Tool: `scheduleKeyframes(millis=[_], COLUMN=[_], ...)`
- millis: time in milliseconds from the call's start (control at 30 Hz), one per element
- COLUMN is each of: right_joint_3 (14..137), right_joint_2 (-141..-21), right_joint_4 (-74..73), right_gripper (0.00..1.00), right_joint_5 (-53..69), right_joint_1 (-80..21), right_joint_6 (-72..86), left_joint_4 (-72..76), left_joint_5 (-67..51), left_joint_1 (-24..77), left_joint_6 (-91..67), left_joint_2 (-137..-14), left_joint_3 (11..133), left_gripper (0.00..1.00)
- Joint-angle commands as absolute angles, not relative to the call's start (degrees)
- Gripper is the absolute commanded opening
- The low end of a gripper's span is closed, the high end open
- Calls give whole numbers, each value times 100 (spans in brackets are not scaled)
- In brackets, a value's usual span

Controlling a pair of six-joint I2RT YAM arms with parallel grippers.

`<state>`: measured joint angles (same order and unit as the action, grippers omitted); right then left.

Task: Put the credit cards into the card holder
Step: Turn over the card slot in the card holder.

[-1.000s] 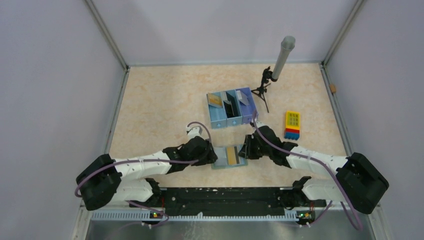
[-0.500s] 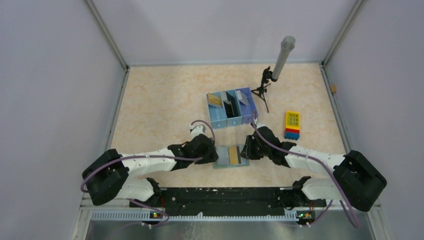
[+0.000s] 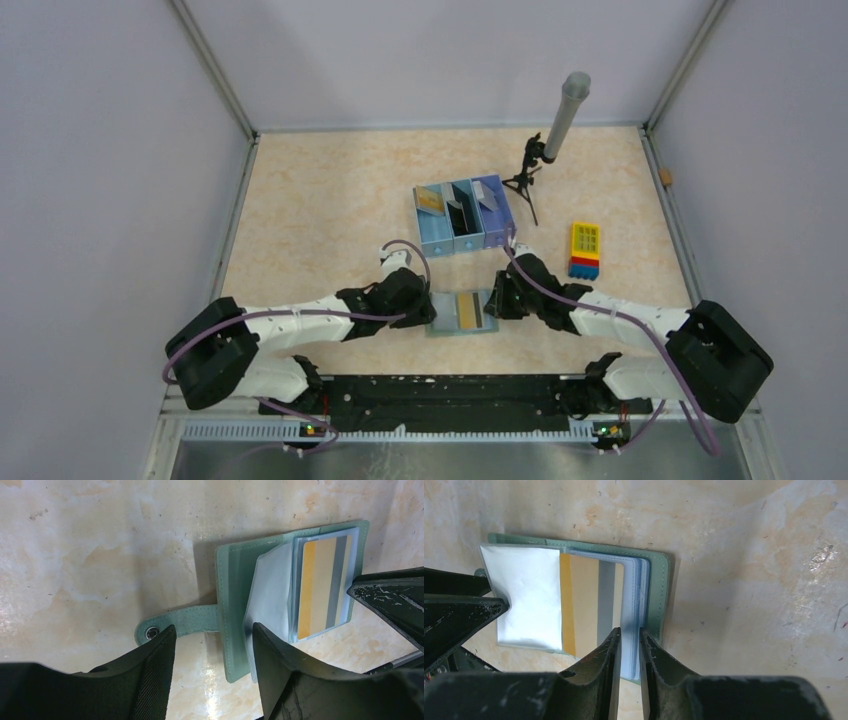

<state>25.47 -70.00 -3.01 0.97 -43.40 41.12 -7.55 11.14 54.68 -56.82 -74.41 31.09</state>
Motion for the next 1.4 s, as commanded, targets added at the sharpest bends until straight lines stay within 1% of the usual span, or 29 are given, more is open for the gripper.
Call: scheduleKeyframes(millis=[0, 167, 267, 333, 600, 700, 733, 800, 967, 1367], right_joint_3=[2482, 2552, 2554, 2564, 2586, 2642, 2679, 2745, 2716, 2625], right_joint_2=[-7021, -7036, -7057, -7118, -7244, -7242, -7252, -7308, -7389, -7269], right_joint_4=[-89, 36, 180, 208, 308, 222, 104, -177, -286, 364], right_gripper=[17, 15, 14, 14, 13, 13, 15, 17, 19, 20], right_joint_5=[307, 572, 659, 685, 800, 714, 599, 381, 255, 829], right_joint_1=[-4395, -4395, -4395, -4395, -4395, -4397, -4395, -4401, -4398, -4395], right_joint_6=[4098, 4092, 4087, 4088, 4121, 4141, 4148, 4170, 4296, 4583], left_joint_4=[-817, -793, -754, -739, -677, -667, -668, -660, -659, -668], left_joint_5=[1116, 1099, 1072, 1050, 1017, 1018, 1017, 1028, 1025, 1032], left_joint_1=[5458, 5453, 5458, 5458, 5458, 5458, 5458, 5457, 5458, 5458], left_joint_6=[-5601, -5592, -5590, -5590, -5590, -5599, -5599, -5603, -5592, -5588], left_joint_2=[-7523, -7523, -7538, -7562, -7567, -7566, -7566, -7567, -7558, -7589], left_joint_3=[3221, 3232, 3234, 3234, 3216, 3198, 3195, 3189, 3190, 3215], left_gripper=[59, 57, 52, 51, 38, 34, 33, 33, 32, 30])
